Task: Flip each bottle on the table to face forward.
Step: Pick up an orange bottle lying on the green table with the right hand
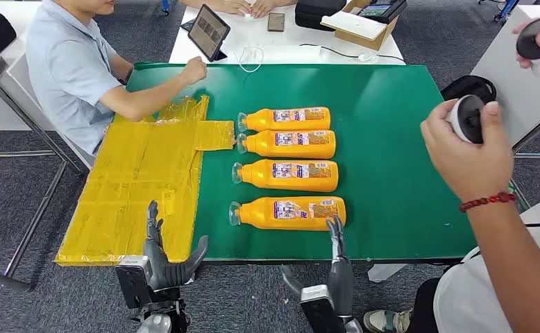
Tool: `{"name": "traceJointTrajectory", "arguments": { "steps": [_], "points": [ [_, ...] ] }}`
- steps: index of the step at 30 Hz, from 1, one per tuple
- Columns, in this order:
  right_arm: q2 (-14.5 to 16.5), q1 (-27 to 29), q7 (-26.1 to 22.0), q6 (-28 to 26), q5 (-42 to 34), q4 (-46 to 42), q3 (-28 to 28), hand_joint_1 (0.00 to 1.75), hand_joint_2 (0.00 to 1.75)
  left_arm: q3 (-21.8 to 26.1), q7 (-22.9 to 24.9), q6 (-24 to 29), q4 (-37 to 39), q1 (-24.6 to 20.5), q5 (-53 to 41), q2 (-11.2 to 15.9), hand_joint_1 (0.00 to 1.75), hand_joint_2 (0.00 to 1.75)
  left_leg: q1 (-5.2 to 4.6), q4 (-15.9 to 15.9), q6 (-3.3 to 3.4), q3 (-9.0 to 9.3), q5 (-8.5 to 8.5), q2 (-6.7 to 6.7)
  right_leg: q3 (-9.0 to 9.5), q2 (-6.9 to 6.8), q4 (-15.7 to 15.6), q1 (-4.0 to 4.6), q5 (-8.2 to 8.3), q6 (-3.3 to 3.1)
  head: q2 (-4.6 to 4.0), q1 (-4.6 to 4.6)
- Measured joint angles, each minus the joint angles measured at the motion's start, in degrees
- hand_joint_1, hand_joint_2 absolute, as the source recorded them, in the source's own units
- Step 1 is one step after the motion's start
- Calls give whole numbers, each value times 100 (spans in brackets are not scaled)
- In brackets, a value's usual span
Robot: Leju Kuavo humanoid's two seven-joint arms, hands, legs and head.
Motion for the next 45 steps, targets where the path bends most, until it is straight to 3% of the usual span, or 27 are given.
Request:
{"name": "traceJointTrajectory", "arguments": {
  "steps": [4, 10, 15, 26, 33, 45],
  "points": [
    [-168, -342, 143, 13, 473, 383, -2, 0, 175, -109, 0, -50, 58, -90, -17, -9, 0, 175, -3, 2, 3, 0, 2, 0, 1, 0, 0, -2, 4, 4, 0, 1],
    [-530, -1099, 596, 68, 1833, 1210, -34, 0, 175, -338, 0, -231, 156, -254, 25, -31, 0, 175, -5, 4, 5, 0, 5, 0, 2, 0, 0, -7, 8, 10, 0, 0],
    [-675, -1558, 827, 338, 2234, 1816, -34, 0, 175, -501, 0, -291, 208, -345, 34, -43, 0, 175, -5, 4, 5, -1, 4, 0, 1, 0, 1, -5, 8, 10, 0, 0],
    [-657, -2375, 1626, 690, 2990, 3044, 196, 0, 175, -770, 0, -422, 228, -408, 37, -45, 0, 175, -5, 3, 5, 0, 5, 1, 2, 0, 1, -5, 8, 10, 0, 0],
    [-644, -2705, 2187, 494, 3673, 3382, 421, 0, 175, -919, 0, -503, 197, -410, 14, -27, 0, 175, -5, 4, 5, 3, 5, 0, 6, 0, 1, -5, 9, 10, 0, 0],
    [-595, -2940, 2492, 460, 4080, 3583, 599, 0, 175, -1046, 0, -527, 142, -419, -3, 27, 0, 175, -5, 3, 5, 2, 5, 0, 5, 0, 1, -5, 8, 10, 0, 0]
  ]
}}
